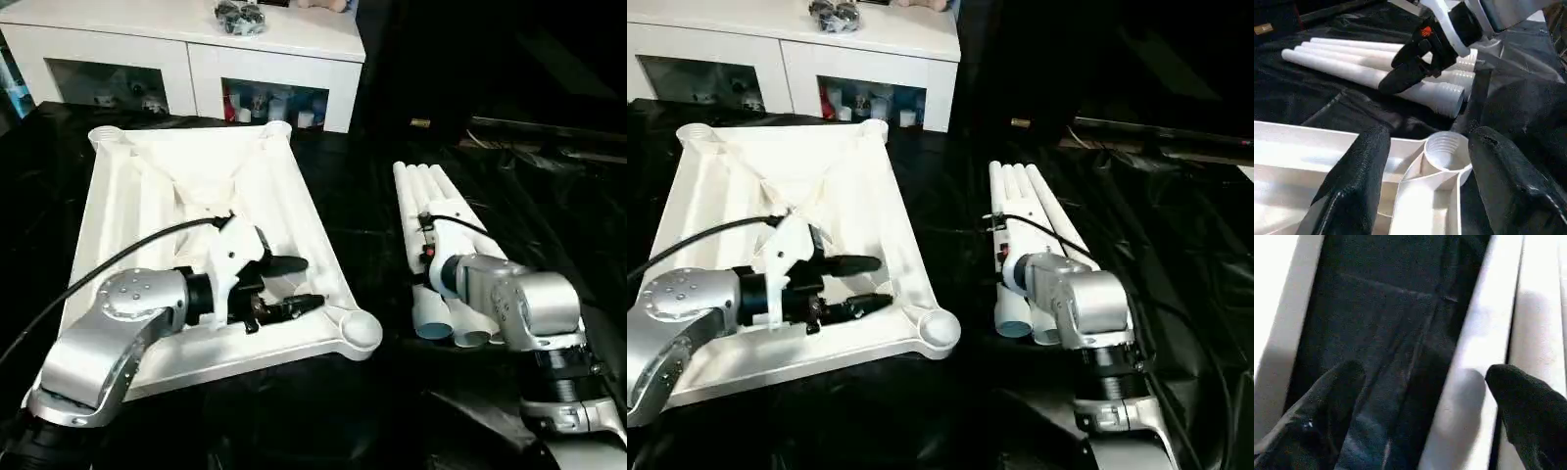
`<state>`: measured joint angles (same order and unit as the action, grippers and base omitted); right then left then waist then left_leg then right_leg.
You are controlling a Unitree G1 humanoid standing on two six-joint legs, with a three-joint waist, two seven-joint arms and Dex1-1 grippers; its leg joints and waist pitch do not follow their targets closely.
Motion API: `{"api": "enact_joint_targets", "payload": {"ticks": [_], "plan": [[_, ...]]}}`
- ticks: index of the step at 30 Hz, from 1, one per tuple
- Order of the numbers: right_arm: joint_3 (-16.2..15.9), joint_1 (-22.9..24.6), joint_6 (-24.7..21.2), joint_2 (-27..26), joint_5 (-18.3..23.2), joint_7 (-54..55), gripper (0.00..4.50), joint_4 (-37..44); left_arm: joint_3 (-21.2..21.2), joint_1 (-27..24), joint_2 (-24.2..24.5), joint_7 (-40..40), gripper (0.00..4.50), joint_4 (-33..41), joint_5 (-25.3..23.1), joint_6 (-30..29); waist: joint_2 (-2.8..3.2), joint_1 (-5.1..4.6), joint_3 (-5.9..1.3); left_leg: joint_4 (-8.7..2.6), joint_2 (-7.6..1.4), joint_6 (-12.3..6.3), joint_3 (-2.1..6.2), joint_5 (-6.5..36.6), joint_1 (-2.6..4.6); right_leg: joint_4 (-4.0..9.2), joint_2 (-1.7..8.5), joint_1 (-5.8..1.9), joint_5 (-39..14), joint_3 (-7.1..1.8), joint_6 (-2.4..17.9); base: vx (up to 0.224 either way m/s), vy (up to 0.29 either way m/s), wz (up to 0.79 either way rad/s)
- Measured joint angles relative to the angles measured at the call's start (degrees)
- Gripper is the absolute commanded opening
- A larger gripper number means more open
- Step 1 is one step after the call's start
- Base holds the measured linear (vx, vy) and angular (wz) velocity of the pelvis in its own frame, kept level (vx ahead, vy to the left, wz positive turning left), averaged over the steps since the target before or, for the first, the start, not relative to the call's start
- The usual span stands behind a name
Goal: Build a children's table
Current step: Move table base, then pick table leg
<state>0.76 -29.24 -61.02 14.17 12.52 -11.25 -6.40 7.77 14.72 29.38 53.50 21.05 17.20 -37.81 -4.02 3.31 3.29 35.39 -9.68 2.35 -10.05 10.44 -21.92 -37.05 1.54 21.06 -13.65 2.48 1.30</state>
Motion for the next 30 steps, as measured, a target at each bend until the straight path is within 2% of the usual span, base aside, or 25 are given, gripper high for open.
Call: {"api": "enact_joint_targets", "payload": {"ticks": [9,15,16,18,21,26,30], "plan": [[1.7,-0.4,-1.3,-0.4,0.1,0.9,4.5,-4.5,1.2,0.3,0.7,-0.1,2.93,0.0,0.0,0.1,0.0,-0.03,0.01,0.0,-0.02,0.15,-0.01,-0.1,0.01,0.0,-0.01,0.0,0.0,0.0,0.0,0.0,0.0,0.0],[1.7,-2.0,-2.7,-0.5,0.4,0.7,4.5,-7.2,1.3,0.6,1.6,0.0,2.93,0.0,0.1,0.0,0.0,-0.01,0.01,0.0,-0.03,0.17,-0.01,-0.1,0.0,0.0,-0.02,0.0,0.0,0.0,0.0,0.0,0.0,0.0],[1.8,-2.2,-3.0,-0.5,0.6,0.6,4.2,-7.7,1.4,0.7,1.7,0.0,2.96,0.0,0.2,0.0,0.0,0.0,0.01,0.0,-0.03,0.17,-0.01,-0.1,0.0,0.0,-0.02,0.0,0.0,0.0,0.0,0.0,0.0,0.0],[1.9,-2.5,-3.7,-0.6,0.8,0.4,4.2,-8.6,1.8,1.0,1.9,0.1,2.96,0.0,0.5,-0.2,0.01,0.02,0.01,0.0,-0.03,0.18,-0.02,-0.1,0.0,0.0,-0.02,0.0,0.0,0.0,0.0,0.0,0.0,0.0],[2.2,-3.2,-4.4,-0.8,0.9,0.1,3.77,-10.3,2.1,1.4,2.3,0.7,2.96,0.0,0.7,-0.6,0.01,-0.01,0.02,0.0,-0.04,0.19,-0.02,-0.1,0.0,-0.01,-0.02,0.0,0.0,0.0,0.0,0.0,0.0,0.0],[3.4,-4.9,-5.1,-1.2,1.0,0.2,3.51,-12.6,2.9,2.0,3.5,1.6,2.96,-0.1,0.7,-0.7,0.03,0.01,0.03,0.0,-0.04,0.21,-0.02,-0.1,0.0,-0.01,-0.03,0.0,0.0,0.01,0.0,0.0,0.0,0.0],[3.7,-6.0,-5.3,-1.4,1.3,0.3,3.14,-15.5,4.1,3.5,4.6,2.6,2.96,-0.6,0.6,-0.8,0.1,0.03,0.07,0.0,-0.04,0.22,-0.03,-0.1,0.0,-0.01,-0.03,0.01,0.0,0.0,0.0,0.0,0.0,0.0]]}}
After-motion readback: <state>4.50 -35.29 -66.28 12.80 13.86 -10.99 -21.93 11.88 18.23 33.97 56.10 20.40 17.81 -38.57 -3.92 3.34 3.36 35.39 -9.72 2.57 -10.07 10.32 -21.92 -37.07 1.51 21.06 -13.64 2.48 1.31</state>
